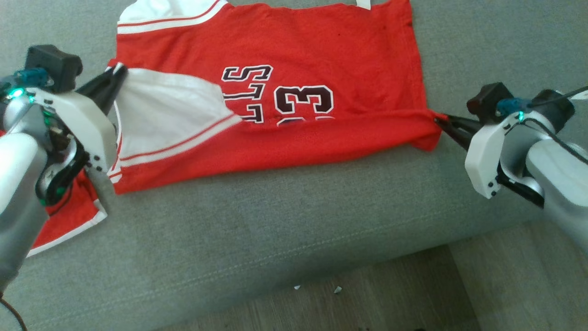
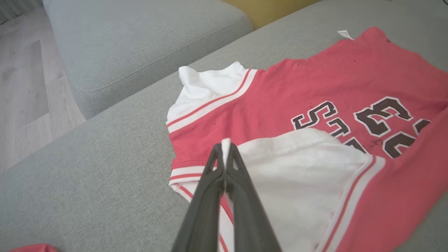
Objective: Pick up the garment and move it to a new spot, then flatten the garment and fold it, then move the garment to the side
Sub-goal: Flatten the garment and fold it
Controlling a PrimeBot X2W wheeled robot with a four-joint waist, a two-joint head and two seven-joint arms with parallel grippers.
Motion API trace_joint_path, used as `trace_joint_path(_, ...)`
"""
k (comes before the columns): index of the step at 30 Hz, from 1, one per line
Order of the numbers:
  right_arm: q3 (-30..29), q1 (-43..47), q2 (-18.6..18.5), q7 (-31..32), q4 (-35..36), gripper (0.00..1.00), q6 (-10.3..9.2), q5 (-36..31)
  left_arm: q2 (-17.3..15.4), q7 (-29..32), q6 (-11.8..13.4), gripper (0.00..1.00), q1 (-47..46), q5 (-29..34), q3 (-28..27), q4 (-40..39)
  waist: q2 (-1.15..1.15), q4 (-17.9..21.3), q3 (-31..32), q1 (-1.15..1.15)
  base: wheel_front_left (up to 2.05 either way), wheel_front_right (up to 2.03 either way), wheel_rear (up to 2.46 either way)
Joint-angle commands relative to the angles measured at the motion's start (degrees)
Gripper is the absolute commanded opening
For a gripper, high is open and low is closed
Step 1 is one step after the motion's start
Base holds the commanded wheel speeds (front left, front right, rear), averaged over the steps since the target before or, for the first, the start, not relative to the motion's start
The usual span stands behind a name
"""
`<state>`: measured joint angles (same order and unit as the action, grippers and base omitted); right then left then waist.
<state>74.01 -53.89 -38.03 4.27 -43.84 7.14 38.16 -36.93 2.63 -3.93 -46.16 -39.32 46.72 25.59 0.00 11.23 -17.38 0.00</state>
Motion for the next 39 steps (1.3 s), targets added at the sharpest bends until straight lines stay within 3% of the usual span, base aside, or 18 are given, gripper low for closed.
trace_joint_path(1,-0.66,-0.87,-0.75,-1.1,-0.18,0.0,0.35,-0.29,-1.82,-0.96,0.54,0.0,-3.77,0.66,-2.92,-0.21,0.0,-0.02,-0.09,0.0,0.0,0.0,0.0)
trace_joint_path(6,-0.66,-1.46,0.37,-2.88,-2.03,0.0,0.35,0.62,-0.5,-2.01,0.63,0.0,-4.61,0.98,-2.67,2.54,0.0,-0.15,0.07,0.0,0.0,0.0,0.0)
trace_joint_path(7,-0.66,-1.65,0.73,-3.7,-2.29,0.24,0.35,1.28,-0.08,-2.08,0.58,0.0,-4.68,0.91,-2.55,3.17,0.0,-0.2,0.04,0.0,0.0,0.0,0.0)
trace_joint_path(8,-0.66,-1.73,1.08,-4.11,-2.79,1.0,0.35,2.17,0.33,-2.34,0.62,0.46,-4.77,0.88,-2.5,3.74,0.0,-0.27,0.05,0.0,0.0,0.0,0.0)
trace_joint_path(9,-0.66,-1.7,1.44,-4.12,-3.19,1.0,0.35,2.48,0.68,-2.65,0.63,1.0,-4.84,0.97,-2.37,4.35,0.0,-0.35,0.09,0.0,0.0,0.0,0.0)
trace_joint_path(17,-3.64,-0.9,3.63,-9.3,-4.69,1.0,0.35,12.25,3.86,-8.61,4.19,1.0,-3.94,-0.71,-4.98,7.23,0.0,-1.33,1.87,0.0,0.0,0.0,0.0)
trace_joint_path(20,-7.41,0.37,4.13,-13.73,-4.88,1.0,0.35,17.04,5.82,-13.4,6.47,1.0,-1.39,-3.76,-8.31,5.93,0.0,-1.83,3.62,0.0,0.0,0.0,0.0)
trace_joint_path(21,-9.85,1.31,4.43,-16.63,-4.8,1.0,0.35,18.96,7.63,-15.69,7.01,1.0,1.6,-7.63,-11.73,3.8,0.0,-2.16,4.82,0.0,0.0,0.0,0.0)
trace_joint_path(25,-15.44,4.18,4.92,-19.06,-3.26,1.0,0.35,20.31,9.89,-17.49,7.82,1.0,9.11,-11.28,-18.28,-2.39,0.0,-2.92,6.71,0.0,0.0,0.0,0.0)
trace_joint_path(28,-23.98,6.8,5.08,-19.22,0.14,1.0,0.35,17.86,12.78,-17.59,8.96,1.0,15.54,-8.97,-24.5,-9.5,0.0,-3.54,7.52,0.0,0.0,0.0,0.0)
trace_joint_path(32,-37.67,14.25,6.86,-19.25,6.49,1.0,0.35,10.86,17.82,-17.61,8.69,1.0,24.49,-4.05,-29.88,-15.95,0.0,-3.89,8.21,0.0,0.0,0.0,0.0)
trace_joint_path(39,-55.17,28.78,14.8,-19.26,15.73,1.0,0.35,-6.38,25.73,-17.62,5.72,1.0,32.81,3.9,-35.53,-16.84,0.0,-3.54,8.93,0.0,0.0,0.0,0.0)
